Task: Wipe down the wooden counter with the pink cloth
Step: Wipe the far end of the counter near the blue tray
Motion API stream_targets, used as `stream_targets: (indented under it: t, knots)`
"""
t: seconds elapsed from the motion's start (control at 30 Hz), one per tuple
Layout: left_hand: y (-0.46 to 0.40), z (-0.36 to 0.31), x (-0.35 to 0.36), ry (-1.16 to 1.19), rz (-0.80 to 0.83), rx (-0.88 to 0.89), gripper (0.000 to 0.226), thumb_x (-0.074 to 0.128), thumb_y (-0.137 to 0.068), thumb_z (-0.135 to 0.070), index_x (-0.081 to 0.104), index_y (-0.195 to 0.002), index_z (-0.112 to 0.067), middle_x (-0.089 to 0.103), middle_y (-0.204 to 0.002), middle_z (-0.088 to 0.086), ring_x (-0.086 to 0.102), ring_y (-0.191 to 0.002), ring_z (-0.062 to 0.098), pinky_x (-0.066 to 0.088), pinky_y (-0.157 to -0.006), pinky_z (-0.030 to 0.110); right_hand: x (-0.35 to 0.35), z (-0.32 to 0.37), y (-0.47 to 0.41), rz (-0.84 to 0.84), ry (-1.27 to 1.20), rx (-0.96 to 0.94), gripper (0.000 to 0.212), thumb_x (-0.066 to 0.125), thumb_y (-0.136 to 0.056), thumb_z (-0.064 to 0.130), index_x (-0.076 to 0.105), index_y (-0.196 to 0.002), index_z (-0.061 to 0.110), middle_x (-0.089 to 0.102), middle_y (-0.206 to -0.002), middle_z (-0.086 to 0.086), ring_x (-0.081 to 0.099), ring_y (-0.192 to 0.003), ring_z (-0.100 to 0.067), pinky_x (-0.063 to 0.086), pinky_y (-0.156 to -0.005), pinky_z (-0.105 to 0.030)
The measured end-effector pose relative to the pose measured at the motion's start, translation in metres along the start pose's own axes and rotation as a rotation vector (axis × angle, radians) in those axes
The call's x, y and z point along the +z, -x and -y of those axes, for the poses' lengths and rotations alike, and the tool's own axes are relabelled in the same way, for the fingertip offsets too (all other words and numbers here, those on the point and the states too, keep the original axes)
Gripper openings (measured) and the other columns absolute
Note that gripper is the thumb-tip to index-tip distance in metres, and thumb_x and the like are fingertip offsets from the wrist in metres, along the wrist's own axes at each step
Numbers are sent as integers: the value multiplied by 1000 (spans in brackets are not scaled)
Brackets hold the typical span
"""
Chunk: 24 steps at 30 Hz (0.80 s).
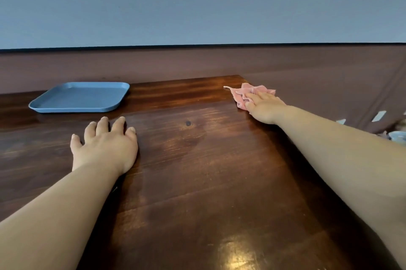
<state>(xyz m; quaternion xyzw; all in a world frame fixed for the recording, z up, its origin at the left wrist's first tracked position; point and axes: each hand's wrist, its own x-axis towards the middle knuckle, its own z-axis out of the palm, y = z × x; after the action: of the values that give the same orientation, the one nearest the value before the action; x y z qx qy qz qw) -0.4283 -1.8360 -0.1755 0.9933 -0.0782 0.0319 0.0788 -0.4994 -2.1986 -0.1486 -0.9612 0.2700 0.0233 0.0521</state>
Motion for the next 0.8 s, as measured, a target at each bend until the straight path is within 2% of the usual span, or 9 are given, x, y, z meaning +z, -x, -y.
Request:
stream_targets:
  t: [0.2, 0.43, 0.6, 0.8]
  knots:
    - [1, -4, 1, 0, 2, -6, 57, 11, -97, -53, 15, -152, -37, 9, -162, 1, 3, -148, 24, 4, -116, 54, 16, -15, 35, 64, 7, -203, 57, 17, -106, 47, 10, -161, 35, 2, -170, 4, 3, -156, -22, 9, -122, -42]
    - [5, -5, -5, 1, 10, -7, 57, 10, -98, -52, 15, -153, -36, 7, -162, 0, 1, -148, 22, 2, -117, 52, 1, 22, 12, -1, 6, -81, 56, 16, -107, 43, 12, -161, 32, 7, -169, 2, 10, -154, -30, 15, -124, -44]
    - [1, -6, -1, 4, 6, -14, 57, 11, -98, -52, 16, -152, -37, 9, -162, 0, 2, -148, 22, 3, -116, 53, 17, 13, 33, 40, -22, -229, 56, 18, -105, 46, 12, -160, 37, 6, -169, 5, 6, -155, -26, 10, -125, -43]
    - [2, -3, -2, 2, 4, -8, 57, 11, -97, -53, 16, -152, -38, 10, -162, 0, 3, -148, 22, 4, -116, 53, 3, 41, 17, 24, -13, -144, 54, 17, -107, 41, 16, -161, 35, 5, -169, 3, 9, -154, -30, 14, -123, -44]
